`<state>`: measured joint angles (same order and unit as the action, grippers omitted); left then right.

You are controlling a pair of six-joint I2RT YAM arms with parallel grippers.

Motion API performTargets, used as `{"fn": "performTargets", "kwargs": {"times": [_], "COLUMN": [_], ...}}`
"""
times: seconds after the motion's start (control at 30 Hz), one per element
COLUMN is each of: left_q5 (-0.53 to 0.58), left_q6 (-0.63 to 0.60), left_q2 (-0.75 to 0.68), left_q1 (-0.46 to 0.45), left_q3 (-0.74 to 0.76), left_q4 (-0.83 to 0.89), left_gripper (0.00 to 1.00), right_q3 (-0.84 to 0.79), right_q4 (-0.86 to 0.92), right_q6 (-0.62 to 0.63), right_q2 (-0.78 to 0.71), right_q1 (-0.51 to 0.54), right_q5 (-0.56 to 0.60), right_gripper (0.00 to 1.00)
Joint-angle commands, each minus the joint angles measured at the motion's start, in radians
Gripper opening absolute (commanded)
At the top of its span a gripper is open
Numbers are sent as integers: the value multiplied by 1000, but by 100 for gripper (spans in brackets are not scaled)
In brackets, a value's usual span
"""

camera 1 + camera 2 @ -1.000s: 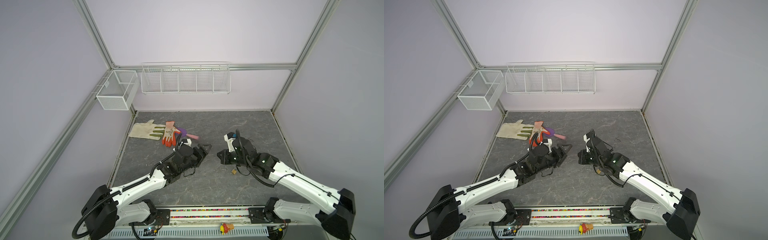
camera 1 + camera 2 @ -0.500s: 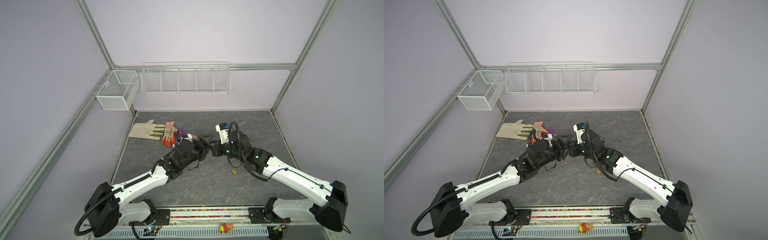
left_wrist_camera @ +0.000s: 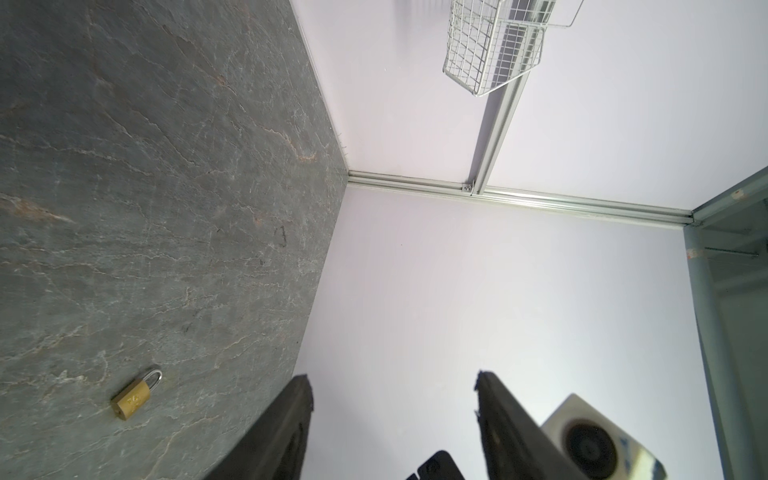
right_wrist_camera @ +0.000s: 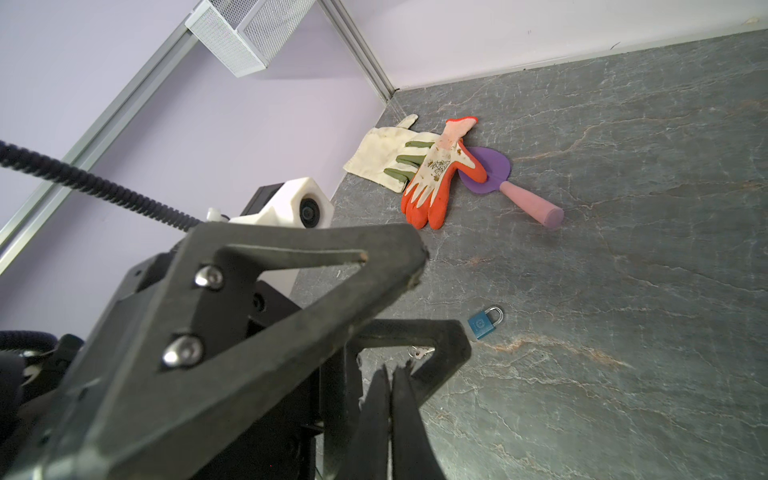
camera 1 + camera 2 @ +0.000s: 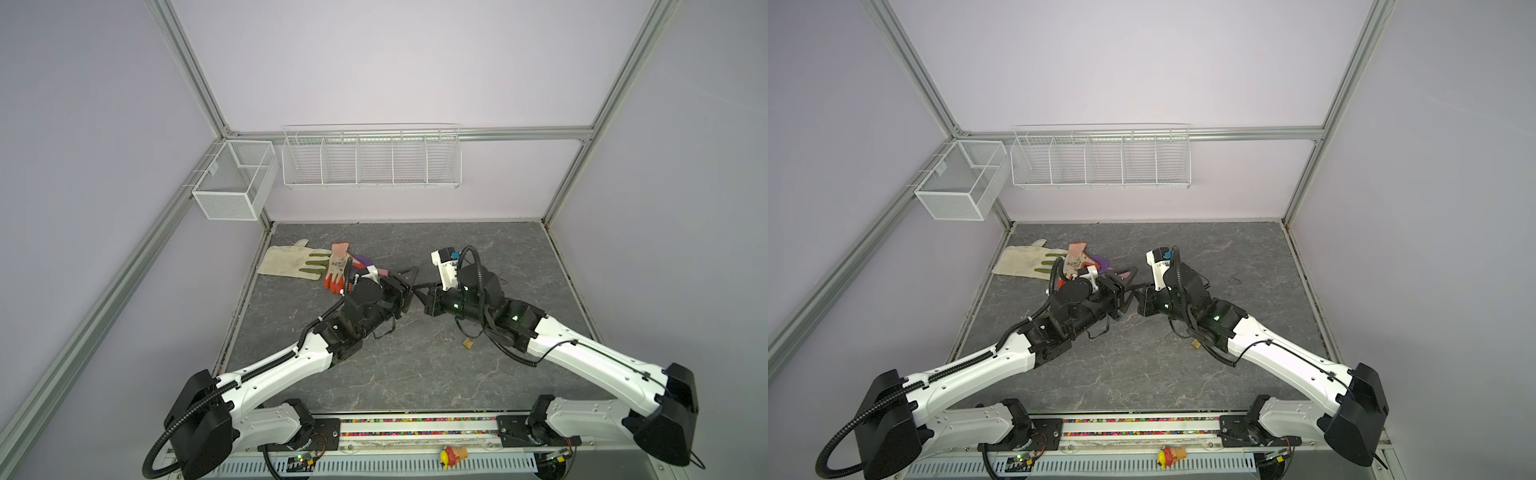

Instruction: Unlock with the key

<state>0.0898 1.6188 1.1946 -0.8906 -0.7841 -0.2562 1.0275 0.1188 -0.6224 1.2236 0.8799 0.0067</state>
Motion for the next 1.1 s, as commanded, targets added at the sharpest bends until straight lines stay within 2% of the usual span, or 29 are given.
{"fn": "performTargets", "kwargs": {"times": [0.0, 0.67, 1.07], "left_q5": [22, 17, 8], "left_q6": [15, 10, 3], "left_q2": [-18, -4, 13], "left_q1": [4, 5, 5], "left_q3": [13, 7, -3], "left_q4": [-8, 4, -6], "left_gripper": [56, 17, 4], "right_q3": [-17, -22, -24], "right_q4": [-20, -10, -1], "right_q6": [25, 80, 96], "right_q2": [-29, -67, -82], "right_q1": [7, 8, 10], "right_q5": [14, 51, 57], "right_gripper": [7, 7, 7]}}
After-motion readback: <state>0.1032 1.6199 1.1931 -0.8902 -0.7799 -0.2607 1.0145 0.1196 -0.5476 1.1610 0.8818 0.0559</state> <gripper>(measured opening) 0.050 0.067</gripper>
